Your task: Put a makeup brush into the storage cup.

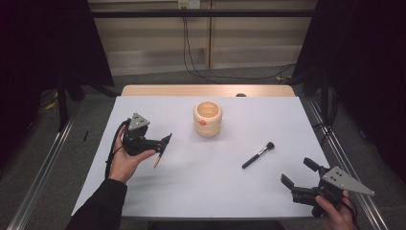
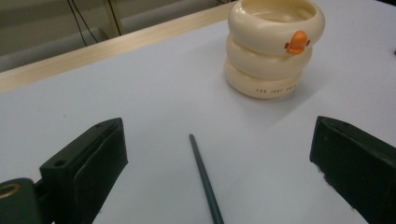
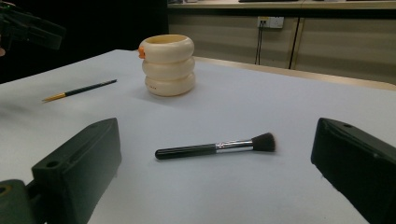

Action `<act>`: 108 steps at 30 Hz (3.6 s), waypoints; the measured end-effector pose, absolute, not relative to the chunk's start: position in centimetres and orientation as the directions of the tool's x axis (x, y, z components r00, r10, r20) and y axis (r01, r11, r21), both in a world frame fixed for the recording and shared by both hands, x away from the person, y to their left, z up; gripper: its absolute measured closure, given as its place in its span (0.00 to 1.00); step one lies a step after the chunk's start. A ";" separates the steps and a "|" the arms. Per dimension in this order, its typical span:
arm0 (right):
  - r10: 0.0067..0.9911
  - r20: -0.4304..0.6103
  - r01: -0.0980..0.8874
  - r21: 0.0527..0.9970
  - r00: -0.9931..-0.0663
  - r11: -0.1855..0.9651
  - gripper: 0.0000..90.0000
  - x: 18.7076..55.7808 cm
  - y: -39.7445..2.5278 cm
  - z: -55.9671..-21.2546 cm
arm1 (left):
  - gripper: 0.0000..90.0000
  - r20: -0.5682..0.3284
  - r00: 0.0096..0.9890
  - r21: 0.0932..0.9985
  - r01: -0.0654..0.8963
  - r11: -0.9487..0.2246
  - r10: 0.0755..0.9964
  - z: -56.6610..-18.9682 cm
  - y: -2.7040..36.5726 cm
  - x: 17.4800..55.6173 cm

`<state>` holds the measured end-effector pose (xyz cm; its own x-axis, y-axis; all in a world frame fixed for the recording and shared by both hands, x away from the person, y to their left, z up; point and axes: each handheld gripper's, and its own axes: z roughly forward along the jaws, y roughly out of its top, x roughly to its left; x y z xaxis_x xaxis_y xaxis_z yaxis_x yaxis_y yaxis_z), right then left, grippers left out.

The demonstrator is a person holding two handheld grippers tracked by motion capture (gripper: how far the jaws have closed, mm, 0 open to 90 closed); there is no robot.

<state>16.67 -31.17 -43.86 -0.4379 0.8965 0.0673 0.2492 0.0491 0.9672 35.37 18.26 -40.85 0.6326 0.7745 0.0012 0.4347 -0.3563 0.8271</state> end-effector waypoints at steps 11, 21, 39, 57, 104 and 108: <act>0.897 0.064 0.249 0.967 -0.437 0.052 0.01 16.8 -31.1 -43.9 | 0.10 -0.029 0.596 0.705 0.581 -0.406 0.803 -42.4 18.7 37.4; 0.894 0.069 0.253 0.966 -0.443 0.051 0.01 16.8 -31.0 -44.0 | 0.19 -0.046 0.615 0.558 0.669 -0.490 0.787 -42.6 18.0 38.5; 0.893 0.075 0.260 0.964 -0.443 0.048 0.01 16.7 -31.1 -44.0 | 0.46 -0.069 0.589 0.338 0.773 -0.536 0.806 -43.0 16.1 39.4; 0.887 0.073 0.264 0.963 -0.455 0.056 0.01 16.8 -31.0 -44.0 | 0.75 -0.088 0.532 0.165 0.841 -0.514 0.842 -44.2 14.9 39.7; 0.889 0.073 0.271 0.961 -0.452 0.059 0.01 16.7 -30.9 -44.1 | 0.93 -0.082 0.555 0.244 0.816 -0.523 0.828 -44.7 16.2 39.1; 0.890 0.073 0.271 0.961 -0.451 0.059 0.01 16.8 -30.9 -44.1 | 0.93 -0.093 0.566 0.271 0.806 -0.526 0.819 -44.7 16.6 38.9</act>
<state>16.75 -30.95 -44.08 -0.4508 0.8896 0.0728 0.2714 0.0589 0.9607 38.94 16.64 -44.70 0.5658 0.8192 -0.0933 0.8061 -0.5259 0.2712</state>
